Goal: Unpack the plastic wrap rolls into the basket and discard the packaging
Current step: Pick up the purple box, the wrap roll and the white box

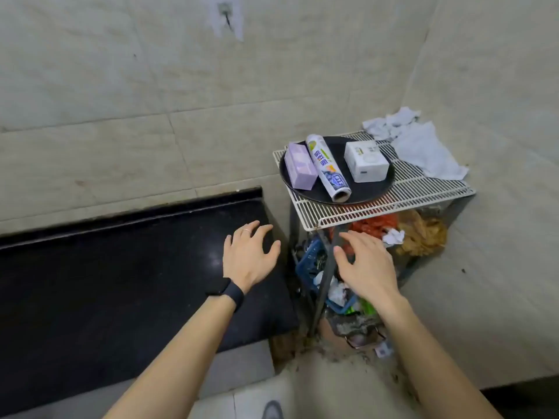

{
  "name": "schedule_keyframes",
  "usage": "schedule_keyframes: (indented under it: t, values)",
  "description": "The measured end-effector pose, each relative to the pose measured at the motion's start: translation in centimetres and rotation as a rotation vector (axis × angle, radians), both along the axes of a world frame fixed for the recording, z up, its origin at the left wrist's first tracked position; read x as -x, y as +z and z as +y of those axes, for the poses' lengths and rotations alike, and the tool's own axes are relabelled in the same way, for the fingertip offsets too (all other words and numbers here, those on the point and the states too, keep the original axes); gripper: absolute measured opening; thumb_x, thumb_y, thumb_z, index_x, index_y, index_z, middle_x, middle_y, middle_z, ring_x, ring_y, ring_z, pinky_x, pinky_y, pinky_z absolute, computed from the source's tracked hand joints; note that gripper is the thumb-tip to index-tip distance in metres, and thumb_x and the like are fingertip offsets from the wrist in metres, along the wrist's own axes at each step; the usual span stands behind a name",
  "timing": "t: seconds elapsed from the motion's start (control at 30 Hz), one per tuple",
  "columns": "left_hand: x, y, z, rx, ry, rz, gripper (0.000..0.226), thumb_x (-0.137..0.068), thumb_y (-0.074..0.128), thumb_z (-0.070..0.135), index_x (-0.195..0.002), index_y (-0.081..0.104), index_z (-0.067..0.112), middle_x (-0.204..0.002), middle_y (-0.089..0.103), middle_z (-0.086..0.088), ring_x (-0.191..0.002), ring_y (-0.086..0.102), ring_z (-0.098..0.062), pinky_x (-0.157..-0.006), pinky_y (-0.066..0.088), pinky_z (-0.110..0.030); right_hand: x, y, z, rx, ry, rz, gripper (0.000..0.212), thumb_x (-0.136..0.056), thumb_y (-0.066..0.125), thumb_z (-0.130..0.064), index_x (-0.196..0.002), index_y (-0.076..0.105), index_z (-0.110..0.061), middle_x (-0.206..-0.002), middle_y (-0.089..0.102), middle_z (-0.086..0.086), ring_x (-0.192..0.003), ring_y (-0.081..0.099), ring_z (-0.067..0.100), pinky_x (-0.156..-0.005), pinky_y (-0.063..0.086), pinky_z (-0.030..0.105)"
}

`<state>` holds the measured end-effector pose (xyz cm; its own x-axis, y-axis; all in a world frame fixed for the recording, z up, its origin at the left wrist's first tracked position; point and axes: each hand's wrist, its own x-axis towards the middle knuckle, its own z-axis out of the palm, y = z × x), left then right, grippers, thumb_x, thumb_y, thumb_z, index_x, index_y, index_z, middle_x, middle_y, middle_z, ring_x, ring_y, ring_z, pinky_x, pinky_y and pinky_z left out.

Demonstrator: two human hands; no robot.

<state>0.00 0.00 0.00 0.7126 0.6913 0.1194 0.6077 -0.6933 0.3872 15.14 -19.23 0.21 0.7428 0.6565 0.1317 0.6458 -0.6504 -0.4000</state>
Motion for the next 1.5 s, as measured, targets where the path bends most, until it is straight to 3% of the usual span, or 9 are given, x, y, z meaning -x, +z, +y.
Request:
schedule_keyframes:
  t: [0.33,0.5,0.7,0.97,1.07,1.13,1.3,1.43,1.5]
  values:
    - [-15.9,2.4,6.9,0.363,0.037,-0.289,0.06,-0.092,0.054,0.049,-0.142,0.042,0.017,-0.143,0.047,-0.013,-0.13,0.046,-0.031,-0.103,0.039,-0.038,-11.8,2.6,10.1,-0.128,-0.05,0.028,0.046,-0.093,0.054,-0.039,-0.135,0.052,-0.018,-0.137,0.052,0.006,-0.123,0.046,0.03,-0.098,0.043,0.042]
    - [-21.7,2.1,10.2,0.39,0.123,-0.085,0.061,-0.092,0.048,0.054,-0.133,0.039,0.01,-0.129,0.054,-0.022,-0.112,0.056,-0.043,-0.089,0.046,-0.043,-16.8,2.8,14.7,0.115,-0.083,0.206,0.052,-0.094,0.05,-0.049,-0.133,0.044,-0.015,-0.133,0.052,0.015,-0.117,0.053,0.037,-0.092,0.046,0.047]
    - [-24.0,1.8,11.4,0.262,0.141,0.122,0.061,-0.089,0.044,0.059,-0.127,0.042,0.012,-0.124,0.06,-0.017,-0.113,0.055,-0.04,-0.084,0.046,-0.042,-18.5,1.9,17.2,0.275,-0.11,0.229,0.056,-0.089,0.054,-0.056,-0.121,0.046,-0.011,-0.121,0.055,0.014,-0.11,0.058,0.037,-0.08,0.044,0.041]
    - [-25.5,2.8,10.4,0.565,0.188,-0.036,0.068,-0.089,0.059,0.049,-0.139,0.033,0.013,-0.13,0.058,-0.012,-0.113,0.058,-0.035,-0.078,0.043,-0.032,-19.4,1.5,17.7,0.34,-0.053,0.252,0.07,-0.082,0.065,-0.053,-0.129,0.039,-0.008,-0.128,0.049,0.012,-0.115,0.057,0.033,-0.077,0.041,0.038]
    - [-24.6,3.1,10.8,0.912,0.233,-0.32,0.064,-0.089,0.064,0.039,-0.143,0.036,0.022,-0.13,0.057,-0.002,-0.106,0.06,-0.027,-0.071,0.055,-0.037,-20.3,1.5,16.7,0.226,-0.049,0.403,0.063,-0.078,0.067,-0.052,-0.118,0.039,-0.012,-0.121,0.054,0.011,-0.107,0.058,0.032,-0.079,0.046,0.037]
    - [-22.8,3.7,11.5,1.013,0.231,-0.436,0.063,-0.086,0.068,0.035,-0.141,0.039,0.029,-0.128,0.061,0.0,-0.103,0.064,-0.025,-0.072,0.058,-0.041,-20.4,1.5,15.8,0.131,-0.028,0.486,0.056,-0.076,0.068,-0.049,-0.11,0.04,-0.015,-0.115,0.058,0.009,-0.099,0.06,0.029,-0.081,0.05,0.039]
    - [-14.2,3.6,13.9,0.992,0.304,-0.587,0.055,-0.084,0.073,0.029,-0.132,0.047,0.038,-0.101,0.075,-0.003,-0.086,0.073,-0.03,-0.084,0.056,-0.048,-17.1,3.4,14.9,-0.115,0.124,0.57,0.047,-0.079,0.07,-0.041,-0.113,0.043,-0.022,-0.108,0.062,-0.003,-0.086,0.064,0.011,-0.064,0.048,0.029]
    - [-5.2,1.6,14.7,0.917,0.505,-0.638,0.051,-0.091,0.067,0.022,-0.134,0.045,0.036,-0.1,0.074,0.0,-0.074,0.073,-0.014,-0.056,0.052,-0.025,-11.0,4.4,17.3,-0.139,0.32,0.609,0.048,-0.082,0.072,-0.037,-0.116,0.039,-0.028,-0.106,0.063,-0.013,-0.084,0.065,0.006,-0.065,0.051,0.025]
    - [-0.4,-0.2,14.7,0.903,0.626,-0.637,0.051,-0.092,0.065,0.021,-0.136,0.043,0.036,-0.099,0.073,0.001,-0.074,0.07,-0.012,-0.055,0.048,-0.025,-7.1,3.3,19.1,-0.089,0.405,0.597,0.049,-0.079,0.071,-0.04,-0.115,0.038,-0.031,-0.107,0.063,-0.014,-0.086,0.066,0.009,-0.07,0.053,0.03]
